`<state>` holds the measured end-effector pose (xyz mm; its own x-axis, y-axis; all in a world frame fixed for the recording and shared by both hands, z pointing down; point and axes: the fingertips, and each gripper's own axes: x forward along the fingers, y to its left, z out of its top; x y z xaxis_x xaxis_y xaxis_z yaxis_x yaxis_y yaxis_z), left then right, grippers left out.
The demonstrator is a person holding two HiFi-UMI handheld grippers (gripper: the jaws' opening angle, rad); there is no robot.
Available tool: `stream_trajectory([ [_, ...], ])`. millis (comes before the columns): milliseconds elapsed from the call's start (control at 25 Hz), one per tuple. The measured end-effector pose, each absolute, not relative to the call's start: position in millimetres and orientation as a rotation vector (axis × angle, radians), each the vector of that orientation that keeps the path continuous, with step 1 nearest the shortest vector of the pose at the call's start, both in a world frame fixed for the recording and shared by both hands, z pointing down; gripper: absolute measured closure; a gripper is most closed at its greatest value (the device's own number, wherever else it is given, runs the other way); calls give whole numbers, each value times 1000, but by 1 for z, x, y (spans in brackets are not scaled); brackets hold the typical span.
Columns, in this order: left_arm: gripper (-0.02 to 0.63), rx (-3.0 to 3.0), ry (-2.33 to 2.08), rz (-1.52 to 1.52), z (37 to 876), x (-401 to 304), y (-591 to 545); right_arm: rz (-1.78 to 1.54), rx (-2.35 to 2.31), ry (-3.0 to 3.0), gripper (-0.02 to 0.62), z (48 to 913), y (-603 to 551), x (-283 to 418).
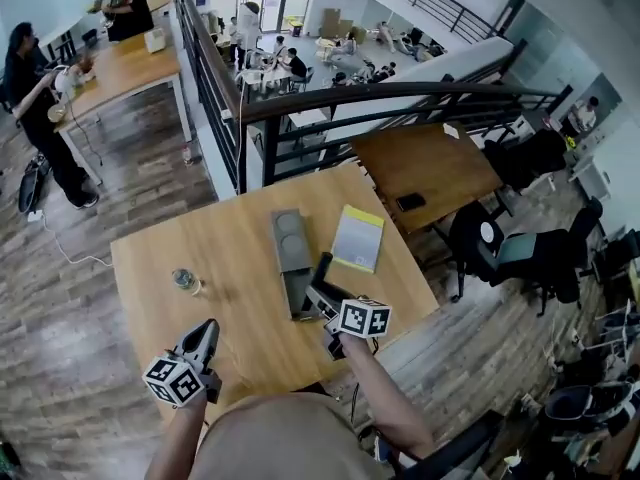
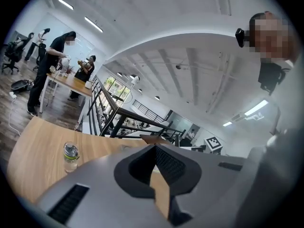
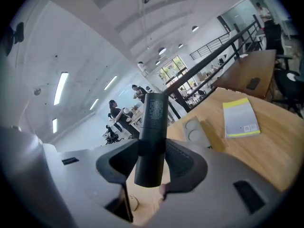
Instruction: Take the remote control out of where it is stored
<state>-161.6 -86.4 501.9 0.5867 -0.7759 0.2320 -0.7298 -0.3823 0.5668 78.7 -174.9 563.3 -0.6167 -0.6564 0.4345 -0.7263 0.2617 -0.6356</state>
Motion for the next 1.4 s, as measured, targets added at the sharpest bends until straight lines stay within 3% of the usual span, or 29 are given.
stream_trajectory([
  [680, 603, 2275, -1224, -277, 420, -143, -97, 903, 1187, -2783, 416, 418, -149, 91],
  [1400, 603, 2141, -1511, -344, 441, -131, -55, 614, 833, -2806, 416, 438, -134, 70],
])
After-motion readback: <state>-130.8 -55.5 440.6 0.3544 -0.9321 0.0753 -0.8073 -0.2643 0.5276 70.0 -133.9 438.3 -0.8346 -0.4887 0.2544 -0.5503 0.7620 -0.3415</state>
